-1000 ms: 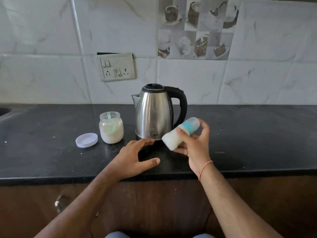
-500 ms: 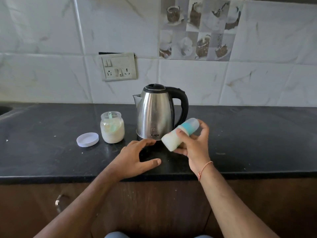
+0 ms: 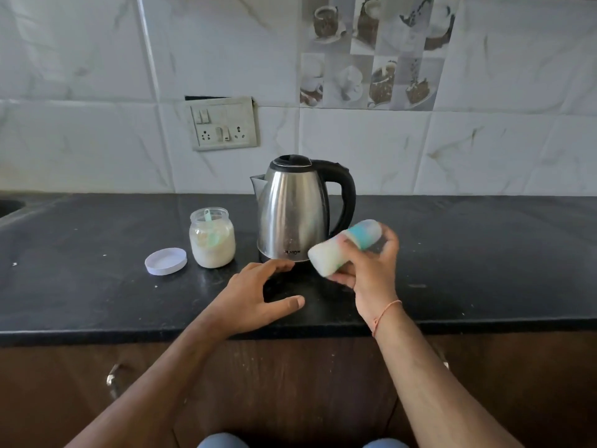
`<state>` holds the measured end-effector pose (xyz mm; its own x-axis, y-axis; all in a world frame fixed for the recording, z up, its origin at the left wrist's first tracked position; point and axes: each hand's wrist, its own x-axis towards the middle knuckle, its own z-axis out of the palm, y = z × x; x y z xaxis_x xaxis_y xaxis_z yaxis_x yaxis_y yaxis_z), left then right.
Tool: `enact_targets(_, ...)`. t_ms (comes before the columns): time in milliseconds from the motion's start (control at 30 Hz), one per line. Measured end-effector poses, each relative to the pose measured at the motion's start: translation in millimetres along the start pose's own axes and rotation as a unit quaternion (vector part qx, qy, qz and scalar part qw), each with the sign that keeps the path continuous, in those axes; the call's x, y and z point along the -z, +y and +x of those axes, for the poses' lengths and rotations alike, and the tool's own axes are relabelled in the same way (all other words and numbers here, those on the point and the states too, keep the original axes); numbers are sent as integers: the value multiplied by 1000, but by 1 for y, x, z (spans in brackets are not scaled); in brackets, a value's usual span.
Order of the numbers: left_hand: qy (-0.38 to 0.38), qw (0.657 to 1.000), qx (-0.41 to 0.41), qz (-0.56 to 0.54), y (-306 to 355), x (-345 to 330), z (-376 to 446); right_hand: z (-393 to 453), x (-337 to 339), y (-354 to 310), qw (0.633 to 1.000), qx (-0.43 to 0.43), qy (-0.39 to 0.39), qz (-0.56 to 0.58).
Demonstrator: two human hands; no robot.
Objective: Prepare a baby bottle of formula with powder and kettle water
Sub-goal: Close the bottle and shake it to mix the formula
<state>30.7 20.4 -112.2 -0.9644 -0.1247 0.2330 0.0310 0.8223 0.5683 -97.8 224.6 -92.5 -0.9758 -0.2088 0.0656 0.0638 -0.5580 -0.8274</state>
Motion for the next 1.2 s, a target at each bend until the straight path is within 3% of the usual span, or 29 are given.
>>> enact_targets(67,0,1000,3,-1,1,-1,0,5,7,-1,992,32,84,92)
enact_targets(100,1,1000,4,4,1,-2,0,4,5,-3,994,29,75,79)
enact_targets(167,-8,1000,7,20,2,-2,0,-3,1,1,998,9,-31,-50)
enact_targets(200,-12,1000,5,24,2,-2,0,-5,0,4,997,8,-35,-74)
enact_targets(300,-14,1000,2,11,5,1,-1,-2,5,-3,992,43,89,74)
enact_targets(333,-13,1000,0,10,6,1,-2,0,6,-4,991,41,98,79)
enact_targets(433,-14,1000,0,22,6,1,-2,-9,2,2,991,12,-62,-116)
enact_targets(467,-16,1000,0,19,5,1,-1,-11,1,4,988,4,-76,-136)
enact_targets(633,-12,1000,-2,11,4,0,0,-8,1,-1,996,-7,-47,-69)
enact_targets(733,-25,1000,7,-4,1,0,4,-8,2,2,993,-7,-64,-96)
enact_targets(867,-40,991,66,-108,-3,1,15,-8,0,2,991,-6,-71,-116)
enact_targets(1033,-22,983,83,-161,12,-10,18,-8,-4,6,983,16,-72,-166)
enact_targets(1200,29,989,76,-121,19,-22,18,-11,-9,10,964,63,-67,-251)
